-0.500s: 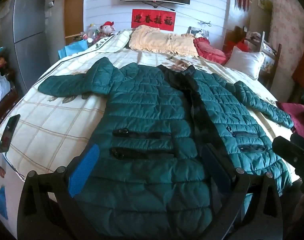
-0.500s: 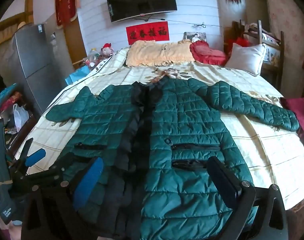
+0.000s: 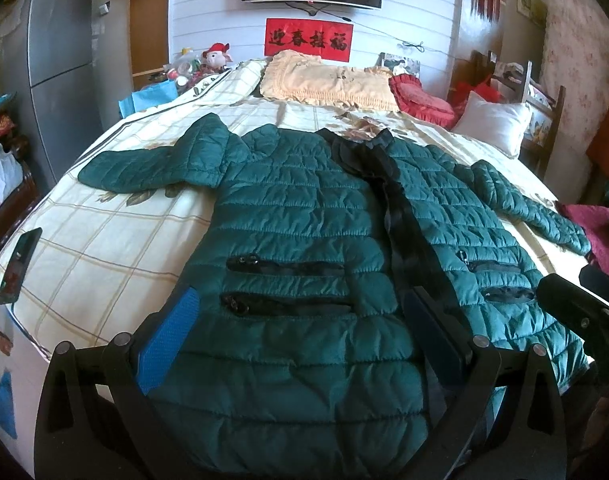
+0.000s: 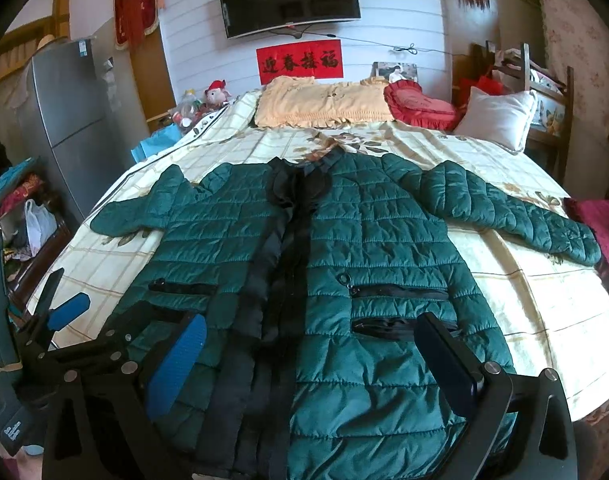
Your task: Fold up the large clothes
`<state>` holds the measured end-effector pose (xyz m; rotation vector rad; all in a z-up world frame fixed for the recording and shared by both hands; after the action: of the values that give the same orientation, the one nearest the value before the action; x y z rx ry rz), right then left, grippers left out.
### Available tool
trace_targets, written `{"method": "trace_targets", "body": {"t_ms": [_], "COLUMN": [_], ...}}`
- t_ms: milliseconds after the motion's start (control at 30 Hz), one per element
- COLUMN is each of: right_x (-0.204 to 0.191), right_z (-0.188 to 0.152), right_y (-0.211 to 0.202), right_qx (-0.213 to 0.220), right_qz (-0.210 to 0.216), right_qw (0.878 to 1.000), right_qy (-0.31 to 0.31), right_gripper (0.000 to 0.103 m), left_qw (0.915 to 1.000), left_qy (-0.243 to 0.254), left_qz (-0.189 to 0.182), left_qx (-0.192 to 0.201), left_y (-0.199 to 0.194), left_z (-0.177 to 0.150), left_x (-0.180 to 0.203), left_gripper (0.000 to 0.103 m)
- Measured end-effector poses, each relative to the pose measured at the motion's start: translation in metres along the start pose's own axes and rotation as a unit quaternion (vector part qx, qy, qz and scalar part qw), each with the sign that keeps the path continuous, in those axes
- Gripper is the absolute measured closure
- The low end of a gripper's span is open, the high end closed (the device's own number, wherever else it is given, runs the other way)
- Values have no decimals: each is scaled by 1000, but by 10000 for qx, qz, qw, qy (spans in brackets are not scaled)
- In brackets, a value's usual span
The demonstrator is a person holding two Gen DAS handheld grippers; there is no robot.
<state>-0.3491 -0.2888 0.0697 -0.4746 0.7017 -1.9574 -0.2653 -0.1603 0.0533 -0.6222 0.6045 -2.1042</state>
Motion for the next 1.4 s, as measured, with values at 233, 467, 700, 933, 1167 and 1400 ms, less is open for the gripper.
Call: {"method": "trace_targets", "body": {"t_ms": [233,467,700,933,1167,1400], "right_x": [-10,-9,-8,-8,-8,-8], "right_z": [-1,-3,-5,-5,-5,-4], "right_y": [0,1,3,3,5,6], "right_qx": [-39,-50,-76,-217,-222,-110], "right_qz": [85,56,43,-71,-4,53], "right_qw": [9999,10000,10000,9997,9997,9999], "right_qy": [68,18,4,34,61,40], "right_gripper": [0,0,0,0,0,0], "left_qw": [10000,10000,10000,10000,10000,10000], "left_qy": [-9,-11,14,-12,8,9], "left_qz": [-5,23,34,43,35,36], "left_qx": [-9,-26,-57,-51,-52,-53], "left_y": [1,2,4,4,4,4], "left_z": [-2,-4,-7,-7,-7,-6], "left_x": [1,1,1,2,2,2], "left_gripper": [0,0,0,0,1,0]}}
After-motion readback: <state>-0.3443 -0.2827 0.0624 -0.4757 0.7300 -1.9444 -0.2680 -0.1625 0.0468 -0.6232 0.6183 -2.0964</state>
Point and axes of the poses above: each gripper's, at about its wrist camera, not at the fingertips, and y roughly the way its jaws point, x to its right, z to its top, the point moved 7 cm from there along y, roughly the way its jaws point, and after that the axes turned 13 degrees about -z, right-handed, at the moved point
